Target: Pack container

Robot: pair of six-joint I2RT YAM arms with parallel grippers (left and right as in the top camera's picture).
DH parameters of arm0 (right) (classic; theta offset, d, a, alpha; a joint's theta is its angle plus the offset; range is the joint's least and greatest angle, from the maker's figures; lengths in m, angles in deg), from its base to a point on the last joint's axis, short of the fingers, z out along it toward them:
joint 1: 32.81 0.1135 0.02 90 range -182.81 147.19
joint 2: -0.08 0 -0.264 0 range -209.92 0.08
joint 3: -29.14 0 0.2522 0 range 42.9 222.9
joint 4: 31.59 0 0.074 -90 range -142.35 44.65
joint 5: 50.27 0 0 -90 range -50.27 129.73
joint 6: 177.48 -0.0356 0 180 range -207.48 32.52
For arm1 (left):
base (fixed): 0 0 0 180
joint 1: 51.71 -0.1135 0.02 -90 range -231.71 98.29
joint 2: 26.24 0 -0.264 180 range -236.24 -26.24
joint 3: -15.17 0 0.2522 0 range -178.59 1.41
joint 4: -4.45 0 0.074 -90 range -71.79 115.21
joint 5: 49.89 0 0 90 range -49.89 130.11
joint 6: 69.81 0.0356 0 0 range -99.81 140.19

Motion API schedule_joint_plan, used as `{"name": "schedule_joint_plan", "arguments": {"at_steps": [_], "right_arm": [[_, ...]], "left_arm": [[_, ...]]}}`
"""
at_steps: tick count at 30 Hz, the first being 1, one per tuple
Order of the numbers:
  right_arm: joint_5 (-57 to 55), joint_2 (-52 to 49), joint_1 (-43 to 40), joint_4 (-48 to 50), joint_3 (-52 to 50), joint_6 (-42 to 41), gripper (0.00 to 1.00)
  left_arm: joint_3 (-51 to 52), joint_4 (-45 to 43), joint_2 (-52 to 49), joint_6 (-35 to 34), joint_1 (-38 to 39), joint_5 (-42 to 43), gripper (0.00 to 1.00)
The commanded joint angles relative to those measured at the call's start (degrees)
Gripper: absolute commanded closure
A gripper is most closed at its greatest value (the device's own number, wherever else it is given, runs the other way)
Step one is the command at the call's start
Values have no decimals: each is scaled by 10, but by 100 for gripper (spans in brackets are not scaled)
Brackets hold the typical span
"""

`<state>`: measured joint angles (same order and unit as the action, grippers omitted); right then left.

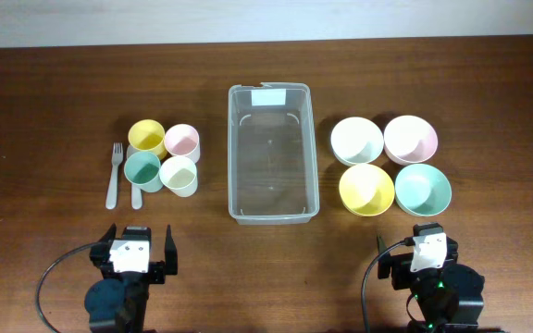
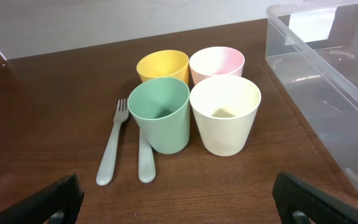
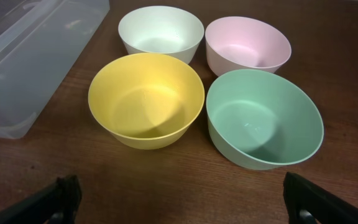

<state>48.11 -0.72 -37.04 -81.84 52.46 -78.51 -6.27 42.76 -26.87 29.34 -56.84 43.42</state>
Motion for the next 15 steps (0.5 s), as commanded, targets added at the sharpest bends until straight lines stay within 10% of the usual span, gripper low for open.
{"name": "schedule_joint_plan", "arguments": {"at_steps": [1,15], "right_arm": [[-7,6,1,3,-4,-5,1],[-7,6,1,15,-4,-5,1]], "left_arm": [[5,-1,3,-7,-3,10,0],[5,-1,3,-7,-3,10,0]]}}
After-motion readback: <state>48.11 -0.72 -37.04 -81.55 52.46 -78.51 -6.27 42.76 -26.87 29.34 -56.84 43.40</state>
